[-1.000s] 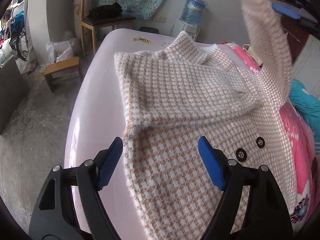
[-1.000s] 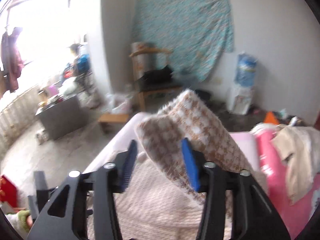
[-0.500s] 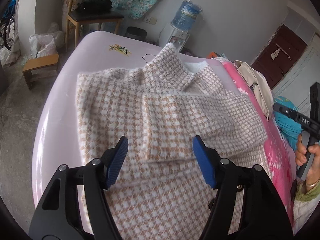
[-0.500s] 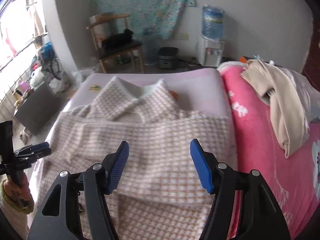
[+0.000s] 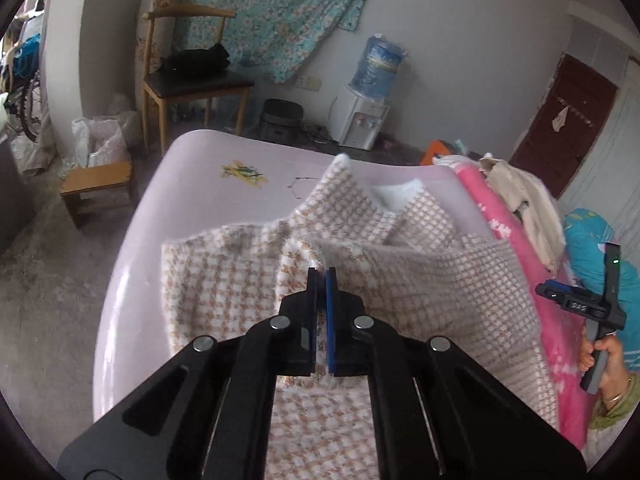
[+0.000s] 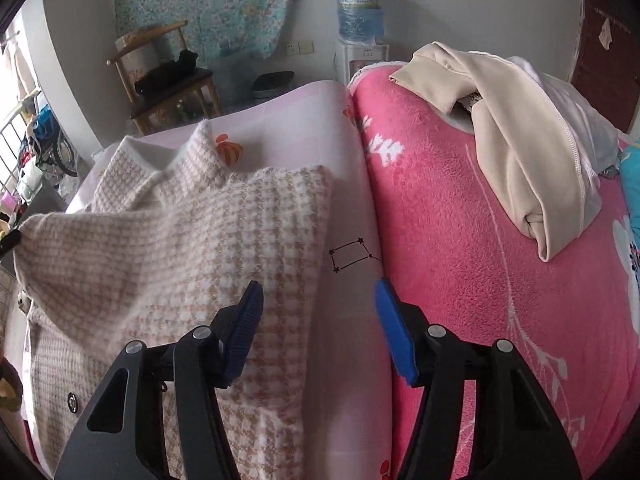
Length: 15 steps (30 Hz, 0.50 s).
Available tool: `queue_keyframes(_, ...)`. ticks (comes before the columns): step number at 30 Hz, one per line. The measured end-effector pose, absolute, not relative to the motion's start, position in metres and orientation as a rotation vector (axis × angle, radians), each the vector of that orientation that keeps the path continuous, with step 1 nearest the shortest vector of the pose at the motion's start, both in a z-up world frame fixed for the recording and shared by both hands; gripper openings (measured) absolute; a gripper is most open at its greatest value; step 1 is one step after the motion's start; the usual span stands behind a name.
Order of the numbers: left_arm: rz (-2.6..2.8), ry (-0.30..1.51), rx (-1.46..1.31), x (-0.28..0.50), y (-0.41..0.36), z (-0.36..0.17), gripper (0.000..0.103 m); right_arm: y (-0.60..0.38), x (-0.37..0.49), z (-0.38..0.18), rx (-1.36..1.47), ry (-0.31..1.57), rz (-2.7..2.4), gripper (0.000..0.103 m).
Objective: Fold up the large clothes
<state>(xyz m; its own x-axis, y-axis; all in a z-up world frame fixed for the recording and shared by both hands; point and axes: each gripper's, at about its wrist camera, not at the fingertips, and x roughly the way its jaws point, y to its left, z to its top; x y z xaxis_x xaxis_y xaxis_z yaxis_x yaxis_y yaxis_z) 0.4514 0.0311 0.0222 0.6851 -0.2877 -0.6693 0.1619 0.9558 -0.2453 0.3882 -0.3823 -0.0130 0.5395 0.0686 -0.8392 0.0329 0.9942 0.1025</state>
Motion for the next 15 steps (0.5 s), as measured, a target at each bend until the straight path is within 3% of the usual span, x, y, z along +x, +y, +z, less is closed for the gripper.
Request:
queue_keyframes(4, -0.206, 0.882, -0.173, 0.464, 0.043, -0.018, 0.003, -0.371, 0.395, -0.022, 0.083, 1.009, 0.041, 0.044)
queue_keyframes(9, -0.177, 0.848, -0.138, 0.452, 0.047, -0.022, 0.003, -0.356, 0.405, -0.02, 0.039, 0.977, 0.079, 0.031)
queue_keyframes(15, -0.136, 0.888, -0.072, 0.454, 0.038, -0.033, 0.003, -0.337, 0.429, -0.031, 0.0, 0.973, 0.155, 0.026)
